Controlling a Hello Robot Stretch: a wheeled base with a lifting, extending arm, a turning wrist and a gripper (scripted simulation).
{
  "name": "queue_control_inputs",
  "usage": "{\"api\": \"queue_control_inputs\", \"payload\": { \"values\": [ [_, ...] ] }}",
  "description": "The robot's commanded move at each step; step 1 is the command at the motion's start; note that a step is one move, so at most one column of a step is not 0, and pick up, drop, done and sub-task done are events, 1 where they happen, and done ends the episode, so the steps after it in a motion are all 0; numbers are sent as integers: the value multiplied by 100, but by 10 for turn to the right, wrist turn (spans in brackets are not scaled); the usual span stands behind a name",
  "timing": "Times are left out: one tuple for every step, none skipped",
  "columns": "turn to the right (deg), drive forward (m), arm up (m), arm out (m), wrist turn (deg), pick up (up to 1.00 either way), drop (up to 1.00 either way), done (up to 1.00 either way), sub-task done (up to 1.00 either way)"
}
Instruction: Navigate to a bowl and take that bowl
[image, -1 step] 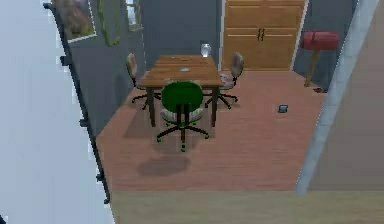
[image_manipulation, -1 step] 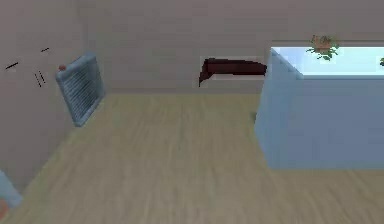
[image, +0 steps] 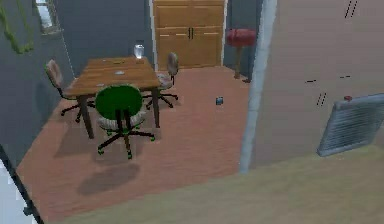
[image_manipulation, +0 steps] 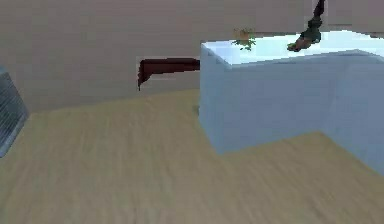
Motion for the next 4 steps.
{"api": "queue_control_inputs", "payload": {
  "values": [
    [0,100,0,0,0,0,0,0,0],
    [60,0,0,0,0,0,0,0,0],
    [0,55,0,0,0,0,0,0,0],
    [150,0,0,0,0,0,0,0,0]
  ]
}}
